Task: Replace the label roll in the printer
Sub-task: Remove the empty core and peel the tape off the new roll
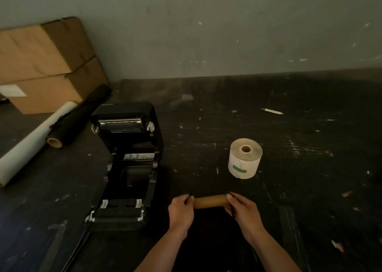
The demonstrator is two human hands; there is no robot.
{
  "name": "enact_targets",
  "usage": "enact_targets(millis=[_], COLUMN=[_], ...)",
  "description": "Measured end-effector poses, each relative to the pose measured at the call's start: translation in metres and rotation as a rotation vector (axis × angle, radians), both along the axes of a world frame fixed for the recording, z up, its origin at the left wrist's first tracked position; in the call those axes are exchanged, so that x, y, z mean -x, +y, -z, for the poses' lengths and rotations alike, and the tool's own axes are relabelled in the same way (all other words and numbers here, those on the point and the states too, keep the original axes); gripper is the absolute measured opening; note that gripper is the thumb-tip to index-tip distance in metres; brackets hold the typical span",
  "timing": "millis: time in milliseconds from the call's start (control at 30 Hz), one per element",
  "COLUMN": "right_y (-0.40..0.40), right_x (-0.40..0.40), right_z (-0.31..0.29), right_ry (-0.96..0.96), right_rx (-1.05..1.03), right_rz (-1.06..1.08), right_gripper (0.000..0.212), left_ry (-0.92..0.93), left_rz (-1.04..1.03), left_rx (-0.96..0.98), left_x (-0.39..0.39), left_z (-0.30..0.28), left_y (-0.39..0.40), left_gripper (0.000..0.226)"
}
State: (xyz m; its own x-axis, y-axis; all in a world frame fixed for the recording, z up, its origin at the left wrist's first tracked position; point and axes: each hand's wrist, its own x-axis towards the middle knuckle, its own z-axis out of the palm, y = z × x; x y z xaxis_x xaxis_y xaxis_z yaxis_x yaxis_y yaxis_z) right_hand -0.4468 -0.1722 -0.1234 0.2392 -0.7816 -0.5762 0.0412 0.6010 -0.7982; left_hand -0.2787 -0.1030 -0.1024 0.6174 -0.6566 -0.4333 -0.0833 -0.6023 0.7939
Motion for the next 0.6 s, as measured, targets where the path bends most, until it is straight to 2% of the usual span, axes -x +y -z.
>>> enact_targets(millis=[67,200,400,500,600], right_y=[-0.003,-0.008,-0.006,-0.009,-0.017], right_x=[0.001,-0.003,-0.009,-0.008,-0.003], right_z=[-0.001,-0.009,-0.013,-0.016,-0.019], right_ry=[0.046,0.016,0.079,0.018,-0.160], right_rx=[0.060,0.132,0.246,0.167,0.003], right_rz=[-0.034,-0.078,-0.116,-0.048,0.049], right_gripper=[0.032,0.035,0.050,0.046,0.036], left_ry=[0.045,0.336,0.430,0.491,0.570], left_rz=[-0.006,-0.113,-0.181,-0.167,-0.164], left_rx=[0.013,0.103,0.120,0.126,0.158], left_x=[0.001,-0.004,-0.003,-0.002,0.001], left_z=[-0.001,-0.003,-0.012,-0.015,-0.017], left_y=[0.001,0.001,-0.005,-0.005,-0.007], left_gripper=[0.033,0.030,0.025,0.026,0.029])
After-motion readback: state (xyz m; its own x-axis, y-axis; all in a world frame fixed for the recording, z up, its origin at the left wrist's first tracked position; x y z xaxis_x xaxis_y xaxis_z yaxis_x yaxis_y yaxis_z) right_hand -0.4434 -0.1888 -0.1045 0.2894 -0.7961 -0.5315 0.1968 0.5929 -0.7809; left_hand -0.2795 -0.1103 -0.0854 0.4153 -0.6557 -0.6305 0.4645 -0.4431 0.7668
